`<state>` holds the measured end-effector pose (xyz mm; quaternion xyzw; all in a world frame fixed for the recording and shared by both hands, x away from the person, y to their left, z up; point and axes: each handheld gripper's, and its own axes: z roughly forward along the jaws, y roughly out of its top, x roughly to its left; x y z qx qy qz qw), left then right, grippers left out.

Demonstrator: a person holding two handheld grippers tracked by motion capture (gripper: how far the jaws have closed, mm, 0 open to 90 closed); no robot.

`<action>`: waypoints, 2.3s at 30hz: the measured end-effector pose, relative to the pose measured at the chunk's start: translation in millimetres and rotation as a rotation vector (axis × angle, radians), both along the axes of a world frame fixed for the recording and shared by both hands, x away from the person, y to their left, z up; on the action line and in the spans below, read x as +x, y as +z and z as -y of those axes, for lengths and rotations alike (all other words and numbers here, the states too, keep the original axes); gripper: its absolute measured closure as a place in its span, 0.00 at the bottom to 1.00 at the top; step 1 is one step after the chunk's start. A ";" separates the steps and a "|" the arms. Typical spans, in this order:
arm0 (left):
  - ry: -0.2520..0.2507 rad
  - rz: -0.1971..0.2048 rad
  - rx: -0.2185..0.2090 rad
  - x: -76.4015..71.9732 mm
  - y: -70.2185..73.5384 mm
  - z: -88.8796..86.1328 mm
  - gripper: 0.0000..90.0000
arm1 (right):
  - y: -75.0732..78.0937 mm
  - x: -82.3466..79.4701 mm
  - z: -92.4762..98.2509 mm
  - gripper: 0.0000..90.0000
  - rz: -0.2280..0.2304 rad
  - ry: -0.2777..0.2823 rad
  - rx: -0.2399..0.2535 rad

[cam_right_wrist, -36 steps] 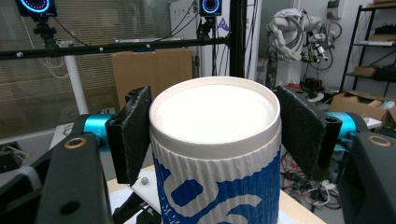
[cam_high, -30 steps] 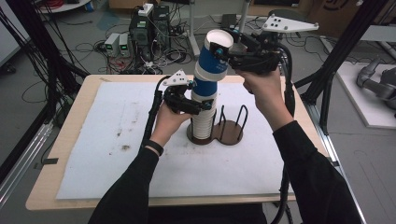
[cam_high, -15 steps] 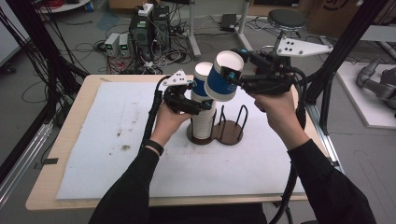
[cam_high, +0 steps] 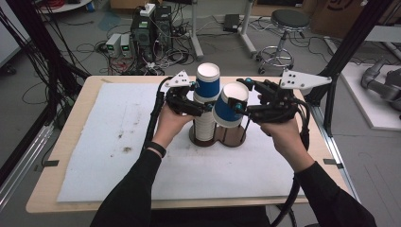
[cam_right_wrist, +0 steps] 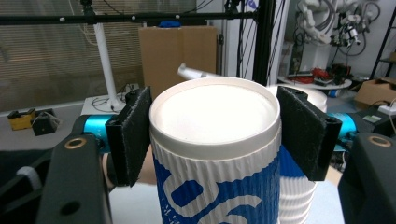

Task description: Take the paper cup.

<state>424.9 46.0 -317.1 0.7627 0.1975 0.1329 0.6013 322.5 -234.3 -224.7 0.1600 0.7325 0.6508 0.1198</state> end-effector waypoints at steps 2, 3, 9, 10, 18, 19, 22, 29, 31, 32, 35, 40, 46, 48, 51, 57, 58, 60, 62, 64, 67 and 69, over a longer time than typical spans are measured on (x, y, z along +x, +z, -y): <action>-0.001 0.001 0.002 0.1 0.0 -0.1 0.13 | -7.4 -3.3 1.1 0.34 -0.010 0.008 0.002; -0.001 0.001 0.001 0.1 0.0 -0.1 0.13 | -11.0 -4.9 1.6 0.34 -0.013 0.011 -0.004; 0.000 0.001 0.002 -0.1 0.1 -0.1 0.13 | -31.3 -10.8 2.5 0.34 -0.036 0.024 -0.006; 0.000 0.002 0.003 0.0 0.1 -0.4 0.13 | -40.5 -12.3 2.2 0.34 -0.047 0.031 -0.016; -0.001 0.004 0.005 -0.3 0.2 -0.4 0.13 | -67.6 -19.6 5.9 0.34 -0.076 0.035 -0.018; 0.000 0.004 0.005 -0.4 0.2 -0.4 0.13 | -70.6 -20.6 6.2 0.34 -0.082 0.034 -0.017; 0.000 0.005 0.006 -0.4 0.2 -0.4 0.13 | -79.3 -23.3 6.6 0.34 -0.090 0.037 -0.025; 0.001 0.006 0.005 -0.5 0.1 -0.2 0.13 | -98.6 -26.9 9.0 0.34 -0.113 0.038 -0.016; 0.001 0.007 0.006 -0.4 0.2 -0.3 0.13 | -102.5 -27.2 8.5 0.34 -0.119 0.034 -0.023; 0.001 0.006 0.006 -0.4 0.2 -0.4 0.13 | -102.5 -27.2 8.5 0.34 -0.119 0.034 -0.023; 0.001 0.006 0.005 -0.5 0.1 -0.4 0.13 | -105.7 -25.7 7.3 0.34 -0.125 0.033 -0.030; -0.001 0.007 0.003 -0.3 0.1 -0.6 0.12 | -105.7 -25.0 7.8 0.34 -0.123 0.029 -0.029; -0.009 0.012 0.009 -0.7 0.2 -2.9 0.08 | -105.9 -24.4 8.0 0.34 -0.125 0.031 -0.029; -0.007 0.013 0.014 -1.3 0.9 -5.4 0.08 | -105.6 -24.4 8.7 0.34 -0.123 0.030 -0.029; -0.005 0.015 0.010 -2.6 1.6 -10.0 0.08 | -105.5 -23.9 9.6 0.34 -0.124 0.026 -0.026; 0.024 0.023 0.017 -10.3 1.1 -23.3 0.08 | -105.4 -22.8 11.7 0.34 -0.127 0.017 -0.022; 0.024 0.023 0.017 -10.3 1.1 -23.3 0.08 | -105.4 -22.6 12.0 0.34 -0.127 0.016 -0.023; 0.034 0.028 0.014 -13.6 0.5 -28.8 0.08 | -105.4 -22.1 12.3 0.34 -0.122 0.014 -0.024; 0.042 0.027 0.011 -17.8 0.3 -35.4 0.08 | -105.6 -21.8 12.8 0.34 -0.124 0.011 -0.022; 0.039 0.031 0.003 -21.8 -0.3 -40.9 0.08 | -105.9 -21.4 13.0 0.34 -0.123 0.010 -0.021; 0.040 0.041 -0.019 -30.7 -3.3 -50.7 0.08 | -106.2 -20.6 13.0 0.34 -0.126 0.009 -0.020; 0.038 0.038 -0.026 -38.1 -6.8 -57.7 0.08 | -107.0 -20.2 13.0 0.34 -0.134 0.007 -0.021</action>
